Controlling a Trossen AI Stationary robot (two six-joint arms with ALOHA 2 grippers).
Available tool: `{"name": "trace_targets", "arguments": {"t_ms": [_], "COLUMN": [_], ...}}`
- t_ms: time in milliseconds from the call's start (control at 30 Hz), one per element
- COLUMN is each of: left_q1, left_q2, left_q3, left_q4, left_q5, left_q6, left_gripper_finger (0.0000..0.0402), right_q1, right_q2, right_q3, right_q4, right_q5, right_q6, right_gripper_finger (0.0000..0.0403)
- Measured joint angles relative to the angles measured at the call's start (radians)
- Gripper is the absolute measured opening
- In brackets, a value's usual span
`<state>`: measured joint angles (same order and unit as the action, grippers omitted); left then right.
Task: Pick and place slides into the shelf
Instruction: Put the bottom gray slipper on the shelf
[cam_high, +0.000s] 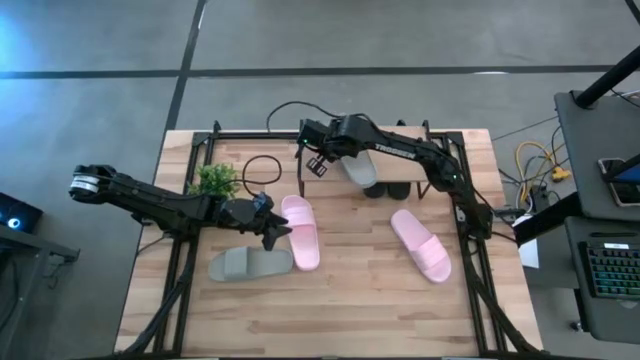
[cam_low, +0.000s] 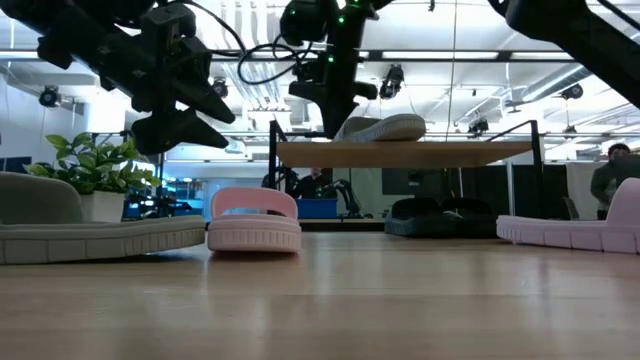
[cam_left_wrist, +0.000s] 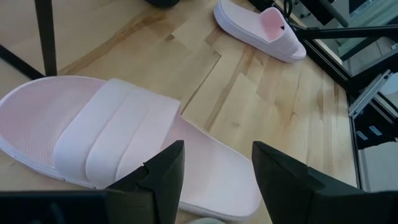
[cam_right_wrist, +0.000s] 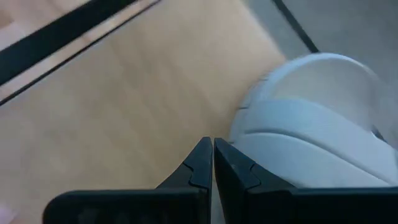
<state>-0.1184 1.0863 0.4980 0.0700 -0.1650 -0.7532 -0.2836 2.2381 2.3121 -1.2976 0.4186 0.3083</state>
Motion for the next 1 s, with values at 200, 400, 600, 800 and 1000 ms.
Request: {"name": "trace_targets", "arguments": {"t_ms": [200,400,600,800,1000], "left_q1": [0.0,0.0,0.0,0.0,0.001], "left_q2": [0.0,0.0,0.0,0.0,0.0], "left_q3": [0.0,-0.002,-0.005,-0.01,-0.012], "left_q4": [0.0,0.0,0.0,0.0,0.0], "left_q5": [0.003,0.003,0.005,0.006,0.006], "left_q6": [0.001,0.001,0.001,0.001,0.002], "left_gripper_finger": [0.0173,0.0173,0.0173,0.0173,0.0173], "right_q1": [-0.034,-0.051,-0.05,-0.051,-0.056], "right_q2": [-0.01,-0.022,-0.087,-0.147,-0.199], "right_q3": [0.0,0.004,0.004,0.004,-0.069], "right_q4": [-0.03,-0.05,-0.031,-0.252,-0.27], "right_q5": [0.021,0.076,0.11,0.109,0.066], "right_q6": [0.072,0.15,0.154,0.196,0.221], "right_gripper_finger": [0.0009,0.0009,0.0009,0.0009,0.0009]}}
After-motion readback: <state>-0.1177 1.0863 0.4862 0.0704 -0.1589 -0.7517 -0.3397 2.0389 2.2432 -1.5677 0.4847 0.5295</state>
